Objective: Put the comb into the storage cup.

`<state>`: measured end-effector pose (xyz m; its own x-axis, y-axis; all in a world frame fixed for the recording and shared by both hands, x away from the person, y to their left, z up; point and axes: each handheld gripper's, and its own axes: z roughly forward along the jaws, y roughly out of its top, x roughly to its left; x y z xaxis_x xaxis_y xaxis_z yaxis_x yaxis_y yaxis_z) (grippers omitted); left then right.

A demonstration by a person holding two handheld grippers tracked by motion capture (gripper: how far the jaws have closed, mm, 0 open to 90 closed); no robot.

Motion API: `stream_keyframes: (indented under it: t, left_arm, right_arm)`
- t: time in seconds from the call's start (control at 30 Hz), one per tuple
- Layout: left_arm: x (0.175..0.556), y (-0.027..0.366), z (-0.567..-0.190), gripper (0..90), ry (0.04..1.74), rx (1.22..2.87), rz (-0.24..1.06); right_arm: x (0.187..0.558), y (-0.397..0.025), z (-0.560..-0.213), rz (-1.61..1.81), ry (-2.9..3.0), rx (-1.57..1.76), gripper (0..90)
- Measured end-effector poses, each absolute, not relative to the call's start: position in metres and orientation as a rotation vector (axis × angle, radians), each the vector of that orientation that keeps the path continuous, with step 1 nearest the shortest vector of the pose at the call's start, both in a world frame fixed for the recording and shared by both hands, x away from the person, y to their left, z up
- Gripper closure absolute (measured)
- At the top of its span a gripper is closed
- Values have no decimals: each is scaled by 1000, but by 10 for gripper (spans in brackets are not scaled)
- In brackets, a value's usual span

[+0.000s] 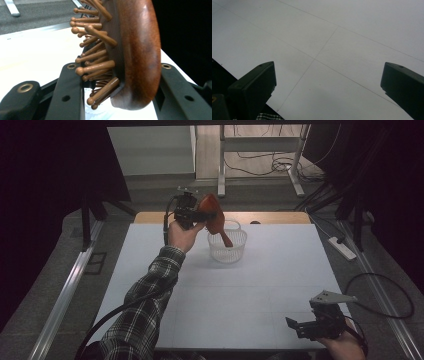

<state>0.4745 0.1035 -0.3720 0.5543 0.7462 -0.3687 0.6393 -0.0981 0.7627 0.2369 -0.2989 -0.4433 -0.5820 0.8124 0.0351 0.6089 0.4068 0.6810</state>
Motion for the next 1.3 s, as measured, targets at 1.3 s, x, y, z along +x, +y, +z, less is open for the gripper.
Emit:
stream_keyframes:
  t: [1.3]
  left_arm:
    - [478, 103, -424, 586, 1210, 1695, -13]
  right_arm:
    - [237, -298, -444, 963, 2395, 1215, 6]
